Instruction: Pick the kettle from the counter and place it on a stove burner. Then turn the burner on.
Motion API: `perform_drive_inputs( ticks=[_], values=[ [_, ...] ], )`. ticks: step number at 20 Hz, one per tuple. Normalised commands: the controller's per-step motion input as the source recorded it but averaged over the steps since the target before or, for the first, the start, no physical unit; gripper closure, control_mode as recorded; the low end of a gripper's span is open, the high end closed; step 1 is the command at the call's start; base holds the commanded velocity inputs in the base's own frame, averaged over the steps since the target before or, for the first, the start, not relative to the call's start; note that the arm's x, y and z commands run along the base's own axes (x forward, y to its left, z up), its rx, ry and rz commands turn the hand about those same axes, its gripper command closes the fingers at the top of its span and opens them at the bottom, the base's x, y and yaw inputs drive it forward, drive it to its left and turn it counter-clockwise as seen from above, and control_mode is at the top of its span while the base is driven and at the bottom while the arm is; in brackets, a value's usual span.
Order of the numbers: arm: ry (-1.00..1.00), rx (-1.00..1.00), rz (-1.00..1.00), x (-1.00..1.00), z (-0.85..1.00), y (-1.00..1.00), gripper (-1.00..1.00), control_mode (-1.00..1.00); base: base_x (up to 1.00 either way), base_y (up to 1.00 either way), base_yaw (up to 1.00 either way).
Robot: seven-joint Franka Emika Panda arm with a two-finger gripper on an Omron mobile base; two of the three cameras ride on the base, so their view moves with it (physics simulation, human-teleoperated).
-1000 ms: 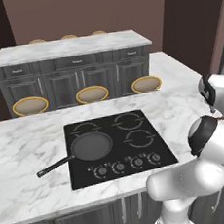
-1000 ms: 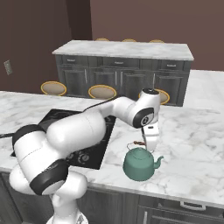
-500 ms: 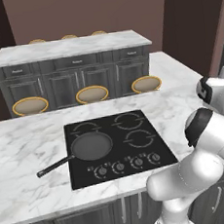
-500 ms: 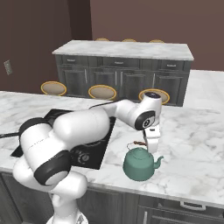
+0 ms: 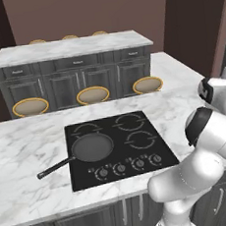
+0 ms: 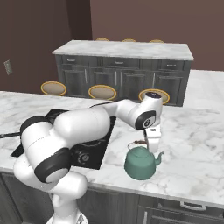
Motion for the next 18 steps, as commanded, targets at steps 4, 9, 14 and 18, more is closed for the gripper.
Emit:
perform_drive_inputs(
  ticks=[4,9,14,18],
  values=[
    [-0.05,0.0,0.0,0.0,0.33,0.0,1.0,-1.0,0.0,0.0,0.0],
    [-0.04,0.0,0.03,0.0,0.71,0.07,1.0,-1.0,0.0,0.0,0.0],
    [-0.01,0.0,0.04,0.09,0.6,0.34,1.0,-1.0,0.0,0.0,0.0],
    [0.0,-0.01,0.1,0.42,0.24,0.79,1.0,-1.0,0.0,0.0,0.0]
  ],
)
